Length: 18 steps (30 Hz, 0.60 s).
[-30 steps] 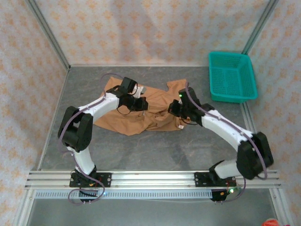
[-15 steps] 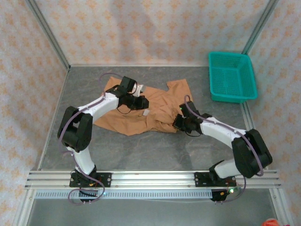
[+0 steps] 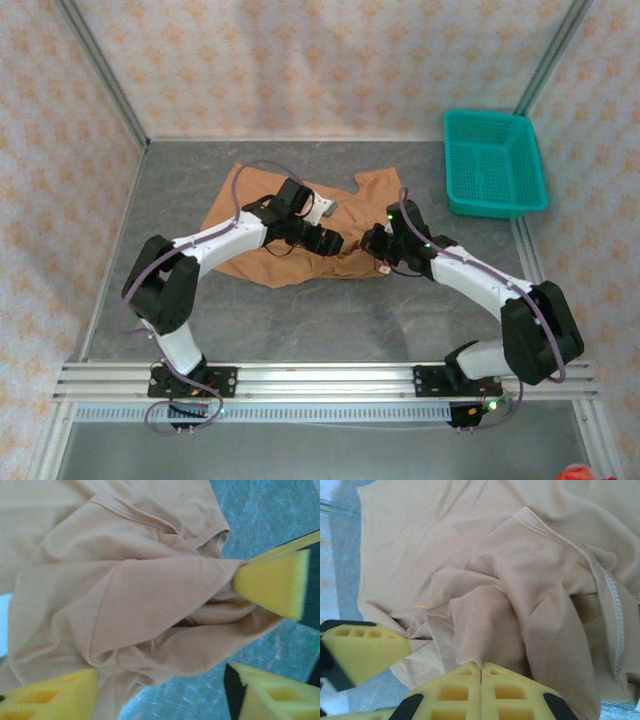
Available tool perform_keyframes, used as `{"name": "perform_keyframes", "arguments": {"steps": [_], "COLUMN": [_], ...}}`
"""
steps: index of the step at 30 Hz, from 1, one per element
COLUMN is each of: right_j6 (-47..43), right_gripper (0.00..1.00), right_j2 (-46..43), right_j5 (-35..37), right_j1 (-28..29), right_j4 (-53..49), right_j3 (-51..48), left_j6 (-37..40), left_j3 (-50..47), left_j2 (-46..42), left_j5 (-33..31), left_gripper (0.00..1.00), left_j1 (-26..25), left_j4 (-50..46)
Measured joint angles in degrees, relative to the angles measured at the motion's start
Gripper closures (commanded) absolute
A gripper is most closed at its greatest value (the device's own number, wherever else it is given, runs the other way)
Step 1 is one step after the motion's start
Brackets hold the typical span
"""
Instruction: Fold the inside-out t-shirt
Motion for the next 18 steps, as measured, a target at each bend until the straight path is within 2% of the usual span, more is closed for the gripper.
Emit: {"name": "perform_keyframes", "arguments": {"steps": [2, 6, 10, 12, 16, 18], "right_j6": [0.0, 0.2, 0.22, 0.31, 0.35, -0.09], "right_gripper": [1.0, 1.0, 1.0, 1.0, 1.0, 1.0], "right_j2": [-0.04, -0.04, -0.04, -0.04, -0.07, -0.17], "right_j5": [-0.35, -0.85, -1.38, -1.75, -1.95, -1.9], "right_j1": [-0.11, -0.24, -0.24, -0.24, -0.24, -0.24], "right_j4": [0.04, 0.13, 0.15, 0.15, 0.13, -0.09], "right_j3": [0.0, 0.0, 0.02, 0.02, 0.02, 0.0], "left_j6": [1.09, 2.78, 3.78, 3.98, 3.69, 4.17], "left_j3": [0.02, 0.81, 2.34, 3.28, 6.4, 8.57], "left_j2": [0.94, 4.57, 8.31, 9.84, 12.63, 13.51], "left_j5": [-0.52, -1.33, -2.51, -3.04, -3.89, -4.11], "left_gripper": [0.22, 0.22, 0.31, 0.45, 0.99, 1.0], "left_j1": [0.07, -0.22, -0.57, -0.7, -0.7, -0.7], "left_j4": [0.66, 1.27, 1.46, 1.73, 1.64, 0.94]}}
